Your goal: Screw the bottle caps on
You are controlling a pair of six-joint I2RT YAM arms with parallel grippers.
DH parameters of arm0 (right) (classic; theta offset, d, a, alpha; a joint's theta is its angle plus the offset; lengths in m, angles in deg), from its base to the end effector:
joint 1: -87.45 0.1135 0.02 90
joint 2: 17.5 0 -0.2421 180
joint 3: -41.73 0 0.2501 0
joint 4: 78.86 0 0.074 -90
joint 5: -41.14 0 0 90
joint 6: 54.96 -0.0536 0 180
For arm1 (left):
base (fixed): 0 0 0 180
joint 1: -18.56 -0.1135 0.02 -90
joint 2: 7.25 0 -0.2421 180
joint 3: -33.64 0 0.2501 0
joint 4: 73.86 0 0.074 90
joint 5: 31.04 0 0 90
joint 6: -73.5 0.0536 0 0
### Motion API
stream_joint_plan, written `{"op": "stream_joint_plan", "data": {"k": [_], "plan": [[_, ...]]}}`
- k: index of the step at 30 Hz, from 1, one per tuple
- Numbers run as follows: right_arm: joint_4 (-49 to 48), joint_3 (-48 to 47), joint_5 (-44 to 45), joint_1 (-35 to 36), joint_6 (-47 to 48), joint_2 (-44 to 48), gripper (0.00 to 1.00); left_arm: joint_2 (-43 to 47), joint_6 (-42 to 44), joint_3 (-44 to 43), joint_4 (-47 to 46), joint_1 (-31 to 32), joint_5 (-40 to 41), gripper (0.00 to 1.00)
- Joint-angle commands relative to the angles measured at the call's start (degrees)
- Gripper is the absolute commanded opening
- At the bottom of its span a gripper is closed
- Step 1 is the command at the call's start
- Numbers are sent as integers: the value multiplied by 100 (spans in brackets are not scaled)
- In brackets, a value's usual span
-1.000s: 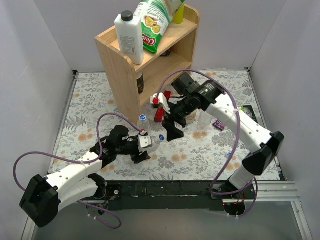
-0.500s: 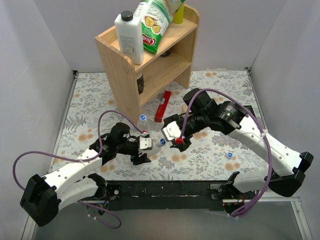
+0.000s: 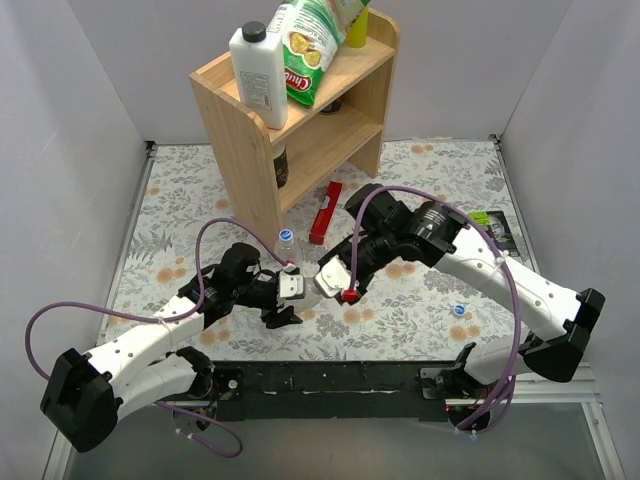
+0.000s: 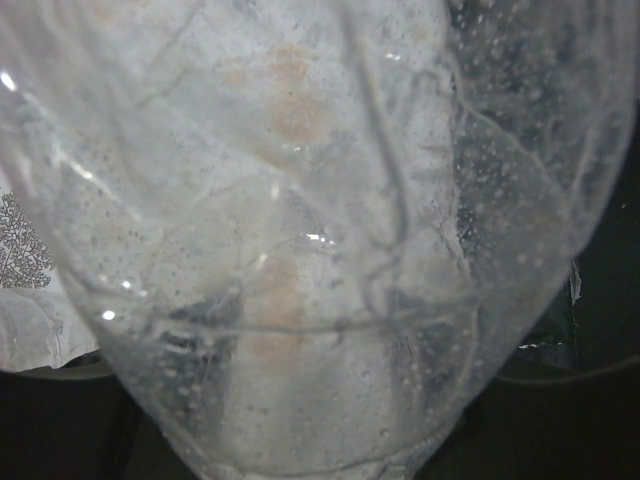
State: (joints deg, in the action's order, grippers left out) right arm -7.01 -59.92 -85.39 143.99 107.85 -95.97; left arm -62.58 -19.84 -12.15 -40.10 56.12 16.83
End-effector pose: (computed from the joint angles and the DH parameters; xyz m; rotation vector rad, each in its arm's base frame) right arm 0.1271 0.2502 0.3612 -2.1786 0.7175 0.6222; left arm 0.1459 -0.1576 0.1932 1.0673 2.1360 -1.2054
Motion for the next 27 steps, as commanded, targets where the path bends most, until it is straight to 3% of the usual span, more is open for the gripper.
{"op": "stream_joint_plan", "data": {"k": [1,5,6,9,14,18,20,22,25,27], "plan": [[425,-320,-161,51,294,-176,51,66,105,-238,34,-30,-147,0],[565,-425,-152,60,286,-317,40,75,140,-229,25,-30,-146,0],[592,-452,-135,60,173,-352,33,75,140,-229,-1,-30,-138,0],[329,-627,23,42,-643,-554,24,110,-113,-220,-255,-30,-33,0],[30,-1022,41,-81,-3305,-1134,17,180,-773,-246,-836,-30,310,0],[283,-1453,-239,-571,-5309,-1783,13,163,-1380,-282,-1249,-30,583,0],[233,-1297,-712,-853,-6284,-2031,13,128,-1591,-299,-1311,-30,601,0],[231,-1295,-724,-942,-6157,-2101,13,102,-1679,-273,-1337,-30,679,0],[311,-1638,-619,-978,-6087,-2146,26,110,-1715,-212,-1303,-30,794,0],[389,-1857,-504,-1030,-5877,-2119,41,128,-1715,-185,-1224,-30,811,0]]}}
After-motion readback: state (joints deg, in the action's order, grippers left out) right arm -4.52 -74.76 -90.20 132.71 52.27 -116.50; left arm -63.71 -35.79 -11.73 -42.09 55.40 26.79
